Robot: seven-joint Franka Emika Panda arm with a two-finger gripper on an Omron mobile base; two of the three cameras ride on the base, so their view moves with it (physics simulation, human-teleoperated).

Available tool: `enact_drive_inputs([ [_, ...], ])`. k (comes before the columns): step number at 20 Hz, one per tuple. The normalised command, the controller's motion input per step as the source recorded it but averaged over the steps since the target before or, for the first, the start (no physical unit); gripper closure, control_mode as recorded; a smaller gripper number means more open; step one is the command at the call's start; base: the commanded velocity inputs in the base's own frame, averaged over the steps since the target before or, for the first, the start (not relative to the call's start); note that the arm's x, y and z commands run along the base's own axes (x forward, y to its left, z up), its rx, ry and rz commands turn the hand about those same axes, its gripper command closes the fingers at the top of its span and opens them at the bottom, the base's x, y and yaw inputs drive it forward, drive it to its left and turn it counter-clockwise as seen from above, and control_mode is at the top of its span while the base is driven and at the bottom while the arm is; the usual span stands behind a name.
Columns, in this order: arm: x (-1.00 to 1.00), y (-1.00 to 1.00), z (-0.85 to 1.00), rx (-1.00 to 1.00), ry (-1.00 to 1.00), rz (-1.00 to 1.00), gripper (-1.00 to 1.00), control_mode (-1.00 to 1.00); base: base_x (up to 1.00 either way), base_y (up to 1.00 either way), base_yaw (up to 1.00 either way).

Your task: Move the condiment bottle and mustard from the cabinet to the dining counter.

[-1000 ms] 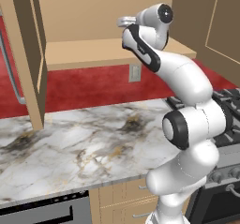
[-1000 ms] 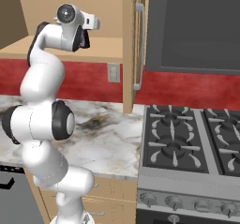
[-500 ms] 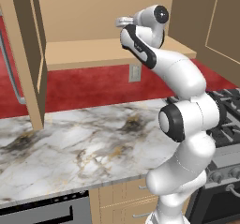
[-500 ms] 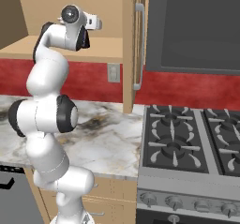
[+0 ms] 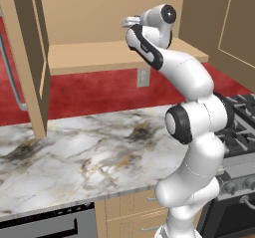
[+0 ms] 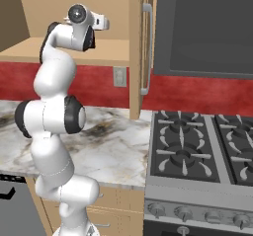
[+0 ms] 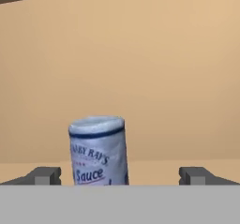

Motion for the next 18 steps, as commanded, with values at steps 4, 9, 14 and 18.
enact_drive_inputs([
  [4,0.04,0.0,0.0,0.0,0.0,0.0,1.0,-1.0,0.0,0.0,0.0],
  [9,0.0,0.0,-0.02,0.0,0.0,0.0,1.0,-1.0,0.0,0.0,0.0],
  [14,0.0,0.0,-0.04,0.0,0.05,0.0,1.0,-1.0,0.0,0.0,0.0],
  [18,0.0,0.0,-0.04,-0.01,0.01,0.0,1.0,-1.0,0.0,0.0,0.0],
])
